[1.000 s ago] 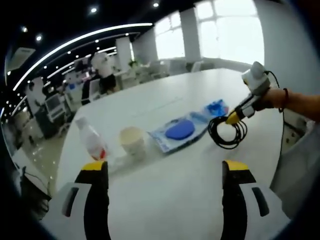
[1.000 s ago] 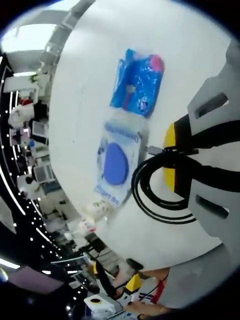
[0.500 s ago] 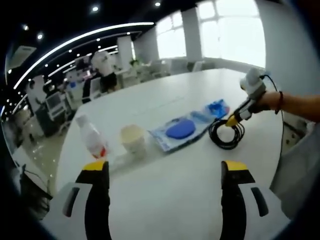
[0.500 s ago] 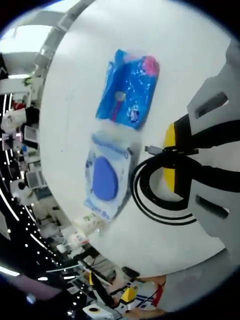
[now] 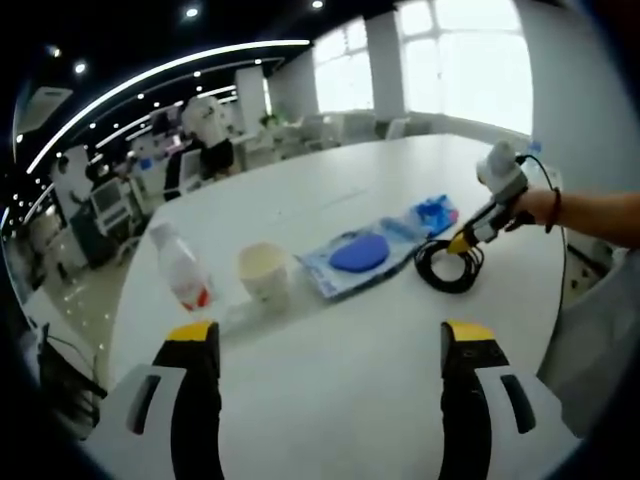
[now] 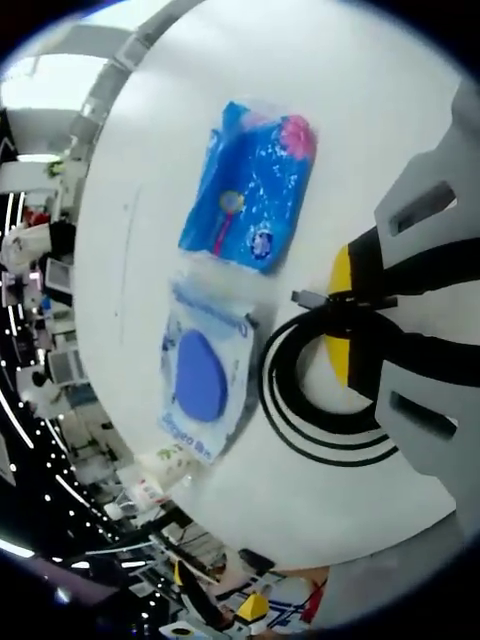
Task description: Arrange the tabletop items into an orderly group along one side of the table until the central work area is clear of visible clutter.
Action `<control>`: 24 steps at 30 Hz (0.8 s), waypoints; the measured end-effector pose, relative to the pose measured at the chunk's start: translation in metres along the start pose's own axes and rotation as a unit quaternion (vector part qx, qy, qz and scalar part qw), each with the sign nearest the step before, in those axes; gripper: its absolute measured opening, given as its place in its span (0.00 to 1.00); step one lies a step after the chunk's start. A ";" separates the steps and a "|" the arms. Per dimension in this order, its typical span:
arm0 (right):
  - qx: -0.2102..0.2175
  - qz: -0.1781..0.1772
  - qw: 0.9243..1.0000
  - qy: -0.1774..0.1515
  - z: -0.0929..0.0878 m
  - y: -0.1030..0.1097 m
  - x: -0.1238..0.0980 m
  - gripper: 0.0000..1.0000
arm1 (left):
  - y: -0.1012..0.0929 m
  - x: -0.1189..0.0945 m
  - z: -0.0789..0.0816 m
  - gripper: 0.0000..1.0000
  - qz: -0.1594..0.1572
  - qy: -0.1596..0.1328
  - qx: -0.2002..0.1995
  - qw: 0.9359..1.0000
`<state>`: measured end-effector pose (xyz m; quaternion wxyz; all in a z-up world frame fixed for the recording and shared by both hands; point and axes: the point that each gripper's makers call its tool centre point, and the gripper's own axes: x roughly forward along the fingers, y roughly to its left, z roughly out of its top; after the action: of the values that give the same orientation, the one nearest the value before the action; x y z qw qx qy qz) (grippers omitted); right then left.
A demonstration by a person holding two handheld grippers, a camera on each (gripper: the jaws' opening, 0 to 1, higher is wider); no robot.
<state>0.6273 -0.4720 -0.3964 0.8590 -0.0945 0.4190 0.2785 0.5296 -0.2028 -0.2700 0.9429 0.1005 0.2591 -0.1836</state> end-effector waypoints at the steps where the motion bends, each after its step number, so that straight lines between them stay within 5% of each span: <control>1: 0.002 0.000 1.000 0.001 -0.001 0.000 0.001 0.12 | 0.000 0.000 0.000 0.89 0.001 0.001 -0.002 1.000; 10: 0.003 -0.018 1.000 -0.014 0.008 -0.004 0.001 0.15 | 0.002 -0.004 0.002 0.91 0.005 -0.007 -0.001 1.000; 15: 0.016 -0.031 0.999 -0.032 0.019 -0.009 -0.007 0.33 | 0.003 -0.007 0.000 0.93 0.005 -0.005 -0.008 1.000; 24: 0.049 0.005 0.995 -0.086 0.042 0.010 -0.033 0.61 | 0.010 -0.011 0.002 0.95 0.013 -0.011 -0.025 1.000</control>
<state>0.6336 -0.4597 -0.3439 0.8940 -0.0258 0.3575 0.2690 0.5254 -0.1907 -0.2614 0.9502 0.0781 0.2515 -0.1663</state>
